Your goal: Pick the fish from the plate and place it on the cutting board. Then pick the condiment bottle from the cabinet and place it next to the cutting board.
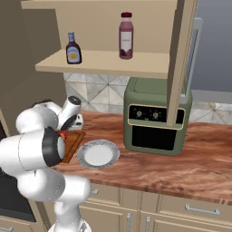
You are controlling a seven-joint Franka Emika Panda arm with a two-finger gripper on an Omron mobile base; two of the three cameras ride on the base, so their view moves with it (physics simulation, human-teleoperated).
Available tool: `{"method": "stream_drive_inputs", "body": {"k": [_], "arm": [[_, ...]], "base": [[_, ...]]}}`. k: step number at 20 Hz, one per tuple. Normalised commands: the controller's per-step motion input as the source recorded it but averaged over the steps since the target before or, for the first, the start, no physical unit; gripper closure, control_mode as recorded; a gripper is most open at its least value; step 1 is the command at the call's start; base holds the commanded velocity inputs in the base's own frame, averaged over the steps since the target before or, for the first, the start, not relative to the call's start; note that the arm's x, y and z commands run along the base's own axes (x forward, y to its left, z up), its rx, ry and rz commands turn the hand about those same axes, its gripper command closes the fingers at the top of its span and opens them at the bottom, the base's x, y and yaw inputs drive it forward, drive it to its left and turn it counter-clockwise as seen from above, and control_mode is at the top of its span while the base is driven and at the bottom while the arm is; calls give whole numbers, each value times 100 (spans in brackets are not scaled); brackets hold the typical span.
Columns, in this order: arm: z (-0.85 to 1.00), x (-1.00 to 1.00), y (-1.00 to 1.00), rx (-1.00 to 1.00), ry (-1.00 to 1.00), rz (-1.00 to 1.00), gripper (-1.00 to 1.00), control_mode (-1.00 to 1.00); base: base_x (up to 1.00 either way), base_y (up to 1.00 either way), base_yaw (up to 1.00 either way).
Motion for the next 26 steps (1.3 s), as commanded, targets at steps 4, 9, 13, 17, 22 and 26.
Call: {"method": "stream_drive_inputs", "body": {"k": [4, 9, 13, 17, 22, 26], "arm": [[87, 0, -19, 15, -6, -1, -100, -100], [71, -17, -27, 11, -4, -8, -100, -100], [68, -31, -16, 3, -18, -20, -100, -100], [69, -48, -2, 0, -24, -21, -100, -100], [69, -57, -1, 0, -27, -19, -100, -100], [78, -38, -11, 0, -22, -21, -100, -100]], "base": [[0, 0, 0], [0, 0, 0], [0, 0, 0], [0, 0, 0], [0, 0, 0], [0, 0, 0]]}}
